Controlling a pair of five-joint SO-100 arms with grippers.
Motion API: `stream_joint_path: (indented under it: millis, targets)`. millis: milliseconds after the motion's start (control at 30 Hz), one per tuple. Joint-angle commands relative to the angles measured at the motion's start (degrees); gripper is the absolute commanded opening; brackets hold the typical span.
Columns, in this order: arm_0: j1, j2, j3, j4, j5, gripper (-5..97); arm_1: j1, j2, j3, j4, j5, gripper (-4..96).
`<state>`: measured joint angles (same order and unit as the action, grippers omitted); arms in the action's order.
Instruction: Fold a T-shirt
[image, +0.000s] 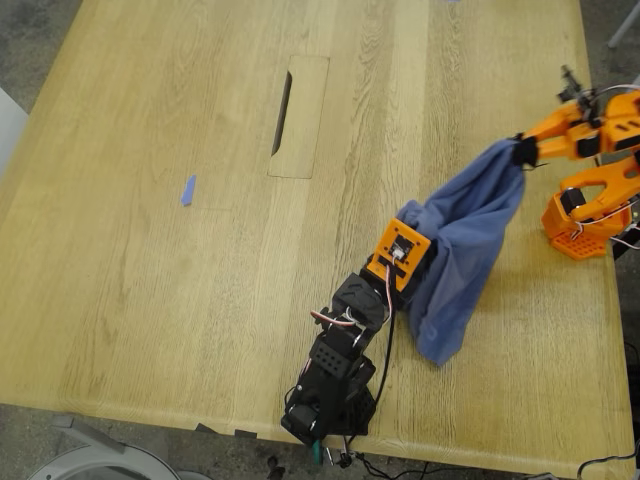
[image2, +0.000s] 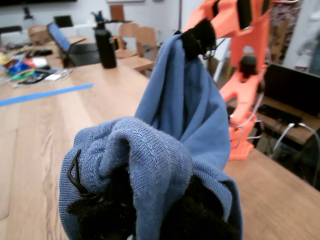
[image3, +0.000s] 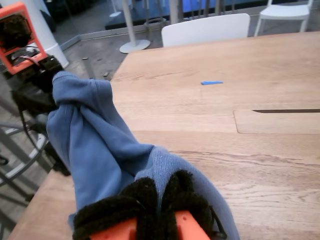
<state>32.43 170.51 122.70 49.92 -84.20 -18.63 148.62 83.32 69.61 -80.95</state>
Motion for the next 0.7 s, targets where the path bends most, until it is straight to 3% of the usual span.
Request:
stream_joint_path:
  millis: [0, 267, 667]
  targets:
    - [-3.3, 0.1, 2.3, -6.3, -0.8, 0, 1.1, 2.5, 5.8, -6.9, -0.1, 0.0]
    - [-14.1, 0.4, 12.8, -15.7, -1.6, 0, 6.3, 8.6, 23.7, -16.6, -0.5, 0.0]
    - [-30.0, -4.7, 21.7, -28.1, -2.0, 0, 19.7, 6.1, 42.5, -39.6, -1.8, 0.1]
